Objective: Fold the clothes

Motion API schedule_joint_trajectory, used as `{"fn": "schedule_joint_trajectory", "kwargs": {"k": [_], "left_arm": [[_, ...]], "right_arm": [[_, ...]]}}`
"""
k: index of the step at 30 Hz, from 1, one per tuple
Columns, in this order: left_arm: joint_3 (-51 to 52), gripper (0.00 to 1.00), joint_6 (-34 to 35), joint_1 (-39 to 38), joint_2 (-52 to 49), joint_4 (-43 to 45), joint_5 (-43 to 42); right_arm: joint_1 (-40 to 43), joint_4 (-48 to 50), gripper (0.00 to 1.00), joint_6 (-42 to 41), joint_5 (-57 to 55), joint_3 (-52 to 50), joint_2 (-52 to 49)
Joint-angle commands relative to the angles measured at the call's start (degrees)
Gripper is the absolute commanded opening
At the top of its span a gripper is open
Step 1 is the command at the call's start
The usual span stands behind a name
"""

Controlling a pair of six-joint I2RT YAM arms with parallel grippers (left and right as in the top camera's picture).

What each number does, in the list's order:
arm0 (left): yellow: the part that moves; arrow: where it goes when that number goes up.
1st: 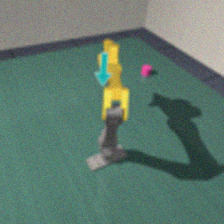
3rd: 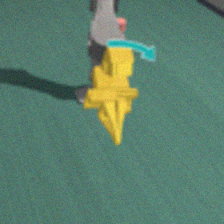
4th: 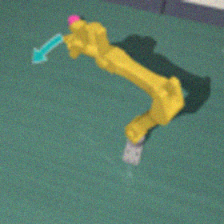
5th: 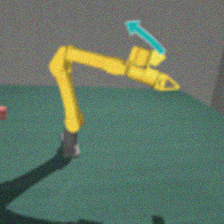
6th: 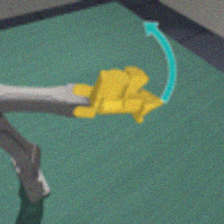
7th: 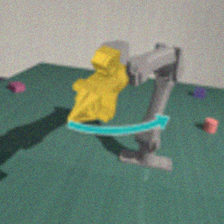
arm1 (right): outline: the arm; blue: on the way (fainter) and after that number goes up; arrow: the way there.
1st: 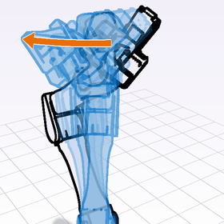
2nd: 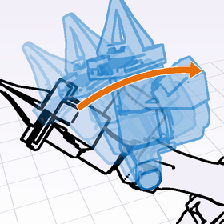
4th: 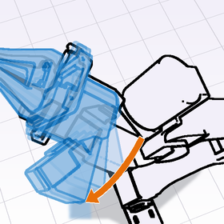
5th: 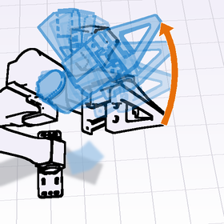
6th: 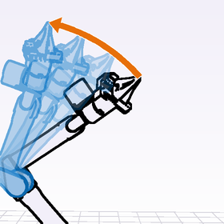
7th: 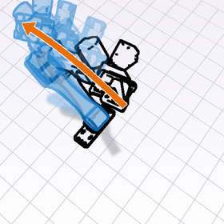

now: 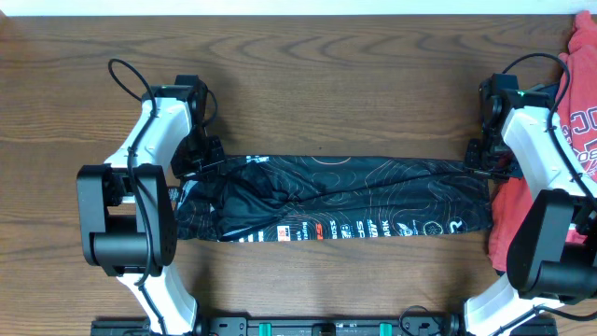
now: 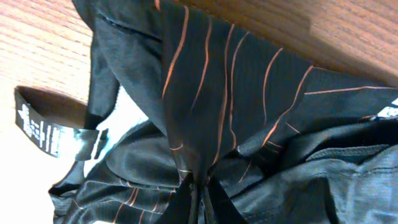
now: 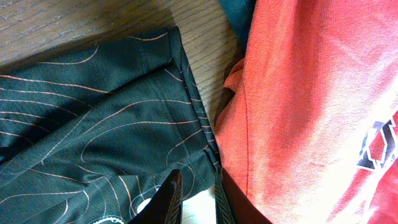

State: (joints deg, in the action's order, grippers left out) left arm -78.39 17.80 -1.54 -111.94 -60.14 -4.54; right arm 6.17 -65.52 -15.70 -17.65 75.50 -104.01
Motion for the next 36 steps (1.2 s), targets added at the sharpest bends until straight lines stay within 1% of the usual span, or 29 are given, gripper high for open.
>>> {"fn": "schedule_joint_trajectory", "kwargs": {"k": [1, 4, 7, 10, 14, 15, 17, 18, 19, 21, 25, 26, 29, 31, 32, 33, 34, 35, 36], "left_arm": [[0.17, 0.06, 0.57, 1.07, 1.05, -1.09, 1.66], [0.17, 0.06, 4.20, 2.36, 1.05, -3.93, 4.83], [0.20, 0.06, 5.79, 3.48, 1.05, -6.54, 5.01], [0.50, 0.06, 6.08, 3.50, 1.05, -8.00, 5.05], [1.25, 0.06, 6.10, 3.67, 1.05, -7.67, 5.27], [1.27, 0.09, 6.10, 3.78, 1.05, -7.23, 5.25], [1.27, 0.26, 6.10, 3.78, 1.05, -6.86, 5.22], [1.27, 0.33, 6.08, 3.78, 1.05, -6.86, 5.25], [1.25, 0.36, 6.08, 3.78, 1.05, -6.86, 5.22], [0.57, 0.36, 5.73, 3.89, 1.25, -7.58, 5.20], [-5.05, 0.36, 4.44, 4.11, 3.85, -13.55, 4.59], [-6.21, 0.36, 3.56, 4.07, 5.09, -14.32, 3.04], [-7.21, 0.35, -0.39, 3.26, 10.73, -14.32, -6.05], [-7.19, 0.31, -0.39, 2.32, 13.68, -14.91, -6.97], [-7.13, 0.32, -0.39, 1.75, 14.84, -15.43, -6.97], [-7.04, 0.32, -0.39, 1.22, 15.65, -16.11, -7.02], [-6.86, 0.39, -0.39, 0.72, 16.06, -16.61, -7.02], [-6.49, 0.43, -0.39, 0.09, 16.24, -17.03, -7.02], [-5.90, 0.44, -0.39, -0.55, 16.24, -17.18, -7.02]], "right_arm": [[-0.13, -0.07, 0.18, 0.15, -1.01, -0.31, -0.52], [-0.13, -0.04, 0.18, 0.59, -1.01, -0.31, -0.52], [-0.13, 0.13, 0.18, 0.57, -1.01, -0.31, -0.52], [-0.13, 0.20, 0.19, 0.55, -0.98, -0.31, -0.52], [-0.13, 0.04, 0.19, 0.57, -1.01, -0.31, -0.52], [-0.13, -0.13, 0.20, 0.57, -0.98, -0.31, -0.52], [-0.13, -0.55, 0.22, 0.57, -1.01, -0.31, -0.52], [-0.13, -0.74, 0.25, 0.57, -1.01, -0.31, -0.52], [-0.13, -0.94, 0.26, 0.57, -1.01, -0.31, -0.52], [-0.13, -1.22, 0.28, 0.57, -1.01, -0.31, -0.52], [-0.13, -1.55, 0.29, 0.59, -1.01, -0.31, -0.52], [-0.13, -1.53, 0.29, 0.59, -1.01, -0.31, -0.52], [-0.13, -1.40, 0.29, 0.55, -0.96, -0.31, -0.52], [-0.13, -1.31, 0.29, 0.55, -0.63, -0.31, -0.52], [-0.13, -1.27, 0.29, 0.55, -0.26, -0.31, -0.52], [-0.13, -1.20, 0.29, 0.55, -0.02, -0.31, -0.52], [-0.13, -1.18, 0.29, 0.55, 0.09, -0.31, -0.52], [-0.13, -1.16, 0.29, 0.55, 0.09, -0.31, -0.52], [-0.13, -1.18, 0.29, 0.55, 0.09, -0.31, -0.52]]}}
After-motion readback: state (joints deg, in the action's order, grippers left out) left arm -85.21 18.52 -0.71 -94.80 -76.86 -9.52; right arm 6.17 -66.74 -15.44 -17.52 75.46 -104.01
